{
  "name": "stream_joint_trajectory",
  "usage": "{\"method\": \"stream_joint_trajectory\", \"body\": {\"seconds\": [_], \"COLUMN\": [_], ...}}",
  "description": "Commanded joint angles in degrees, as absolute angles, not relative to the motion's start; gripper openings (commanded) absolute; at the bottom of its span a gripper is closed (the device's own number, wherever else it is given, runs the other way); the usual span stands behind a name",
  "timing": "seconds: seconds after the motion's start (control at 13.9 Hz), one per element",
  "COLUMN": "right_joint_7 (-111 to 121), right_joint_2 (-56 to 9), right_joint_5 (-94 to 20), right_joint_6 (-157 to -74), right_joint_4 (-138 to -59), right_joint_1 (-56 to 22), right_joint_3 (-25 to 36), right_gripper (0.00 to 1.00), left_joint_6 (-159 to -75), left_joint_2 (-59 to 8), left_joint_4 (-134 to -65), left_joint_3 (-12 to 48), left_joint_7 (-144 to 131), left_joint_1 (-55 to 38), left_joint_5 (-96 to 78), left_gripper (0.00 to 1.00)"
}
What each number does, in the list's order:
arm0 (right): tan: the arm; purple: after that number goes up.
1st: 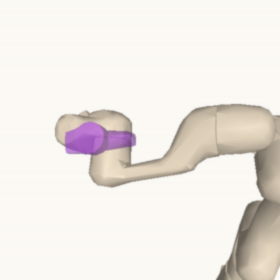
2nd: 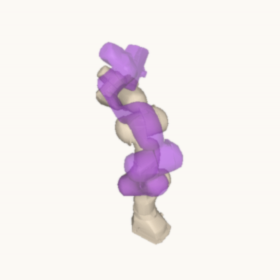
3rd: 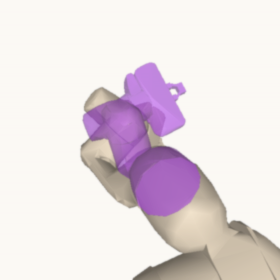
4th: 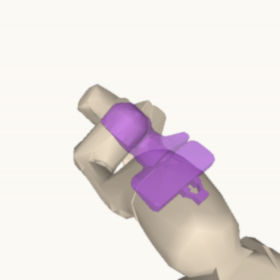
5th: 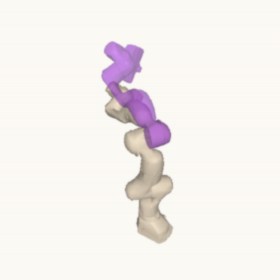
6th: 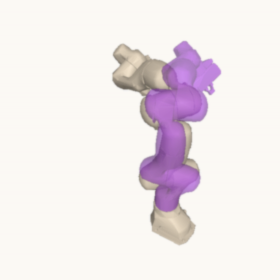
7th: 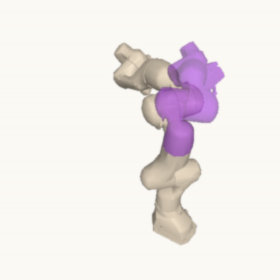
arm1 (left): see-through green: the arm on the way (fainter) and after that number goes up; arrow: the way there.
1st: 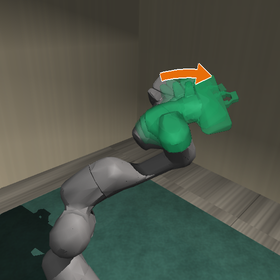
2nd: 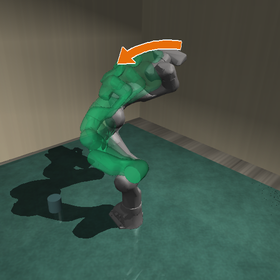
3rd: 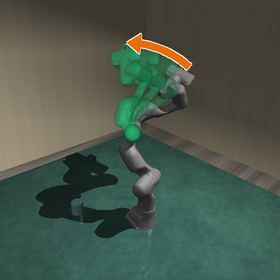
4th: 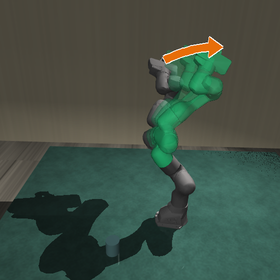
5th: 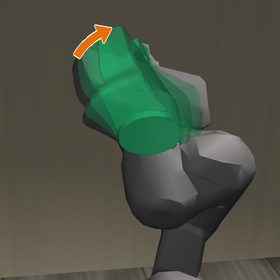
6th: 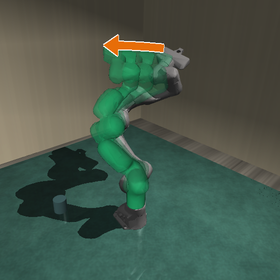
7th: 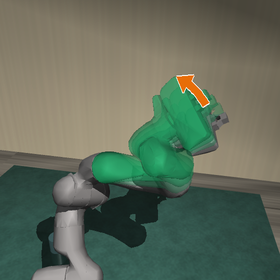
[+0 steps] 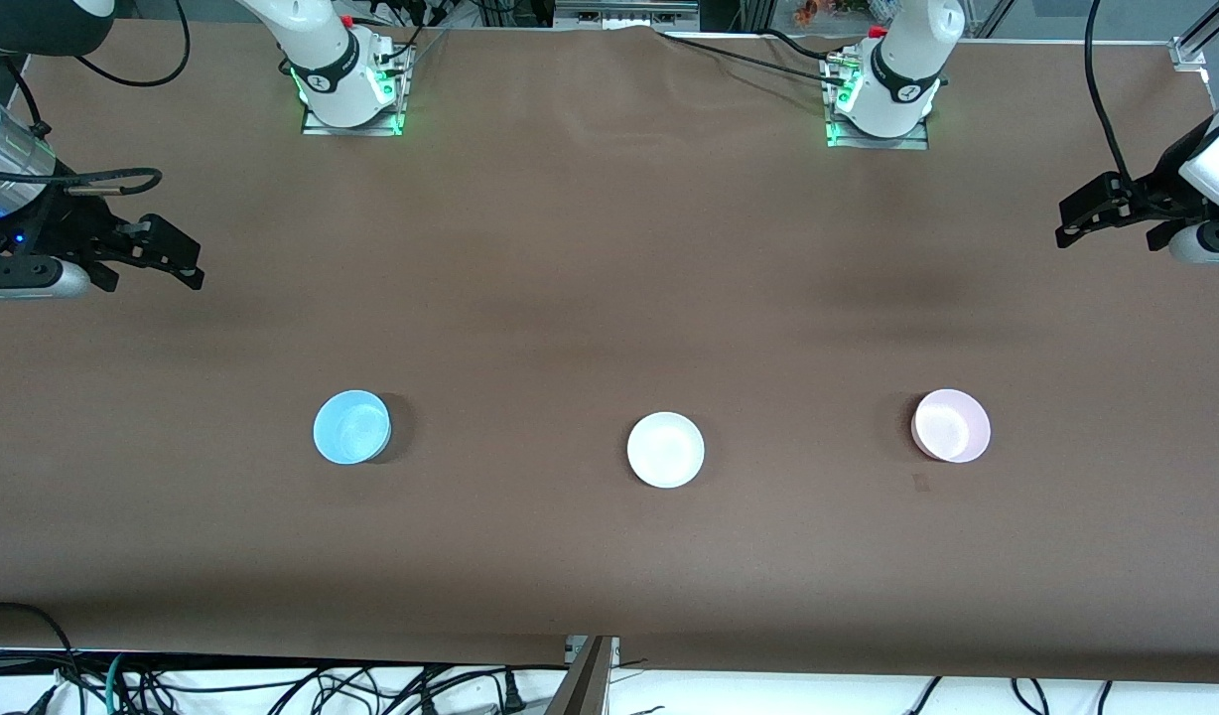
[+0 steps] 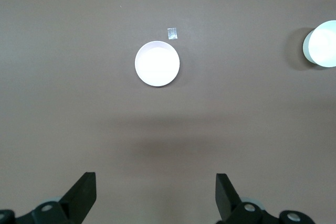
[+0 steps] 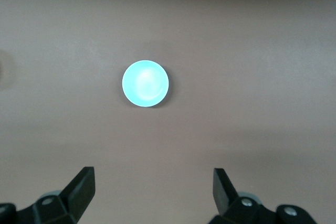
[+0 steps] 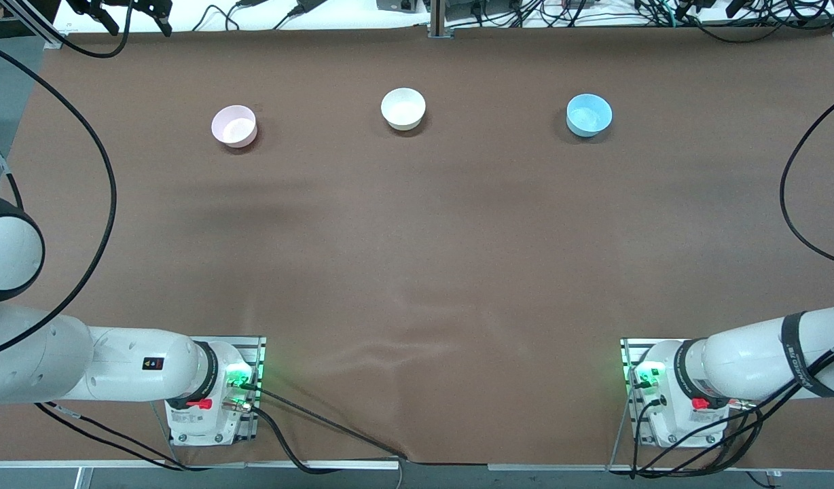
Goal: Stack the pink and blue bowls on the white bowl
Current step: 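Reach the left gripper toward the pink bowl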
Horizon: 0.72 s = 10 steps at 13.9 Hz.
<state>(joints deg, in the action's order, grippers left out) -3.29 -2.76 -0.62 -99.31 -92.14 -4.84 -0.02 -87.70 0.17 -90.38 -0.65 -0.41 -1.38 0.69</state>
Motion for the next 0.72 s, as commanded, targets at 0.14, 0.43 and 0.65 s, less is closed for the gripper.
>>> {"method": "stream_joint_trajectory", "body": {"seconds": [0.14, 0.43, 0.65], "right_joint_7": [-3.08, -3.08, -3.08], "right_joint_2": [-2.64, -2.72, -2.64], "right_joint_5": [-1.49, -1.49, -1.49], "right_joint_6": [-99.49, -99.49, -99.49], "right_joint_4": [-92.02, -92.02, -92.02], "right_joint_1": [-4.83, -4.83, -4.83], "right_joint_3": [0.09, 0.09, 0.09], "right_gripper": [0.99, 0.99, 0.99], "left_joint_6": [-87.28, -87.36, -91.82], "left_joint_2": [-1.58, -3.07, -5.88], "left_joint_4": [-87.37, -86.57, -86.83], "left_joint_3": [-0.44, -0.61, -0.53], "left_joint_7": [0.09, -0.7, 0.17], "left_joint_1": [-1.06, -0.27, 4.03], "left_joint_5": [-0.53, 0.0, -0.09], "left_gripper": [1.0, 1.0, 1.0]}}
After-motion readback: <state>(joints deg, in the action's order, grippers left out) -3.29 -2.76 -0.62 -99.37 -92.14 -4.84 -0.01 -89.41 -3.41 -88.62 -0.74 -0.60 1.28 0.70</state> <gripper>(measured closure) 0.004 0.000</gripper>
